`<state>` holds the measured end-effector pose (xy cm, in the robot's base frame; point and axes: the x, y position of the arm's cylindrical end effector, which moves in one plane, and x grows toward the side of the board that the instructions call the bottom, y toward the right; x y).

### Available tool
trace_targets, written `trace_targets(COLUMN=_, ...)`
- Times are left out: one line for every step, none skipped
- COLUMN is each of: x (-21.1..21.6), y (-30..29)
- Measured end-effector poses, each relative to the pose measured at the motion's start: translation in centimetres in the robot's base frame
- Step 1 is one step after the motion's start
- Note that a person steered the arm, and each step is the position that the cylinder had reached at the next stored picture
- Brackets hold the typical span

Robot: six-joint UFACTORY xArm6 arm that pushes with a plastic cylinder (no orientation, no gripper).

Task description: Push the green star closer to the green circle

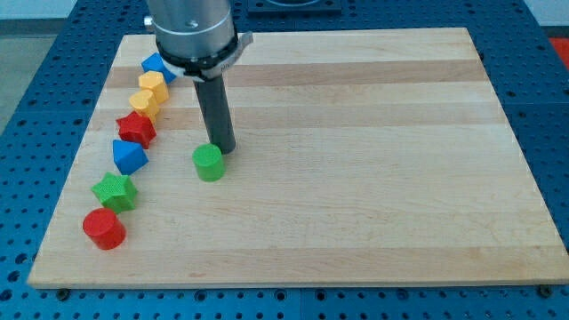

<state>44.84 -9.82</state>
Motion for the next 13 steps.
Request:
trace_targets(x=1.5, y=2.6)
trace_targets(x=5.1, y=6.1)
trace_targets(x=10.9, y=5.6)
trace_targets(x=16.7, y=1.2)
trace_targets(x=17.0, y=-0.3)
trace_targets(x=17.0, y=-5.0)
trace_targets(x=17.0, y=-12.7)
trace_targets(x=15.4, y=-14.9)
trace_targets(x=12.0, y=-15.0)
trace_targets(x=9.9, y=-15.3)
trace_targets(x=9.9, y=-16.4)
trace_targets(x=8.2, y=-16.1)
trace_targets(x=6.7, y=-14.2)
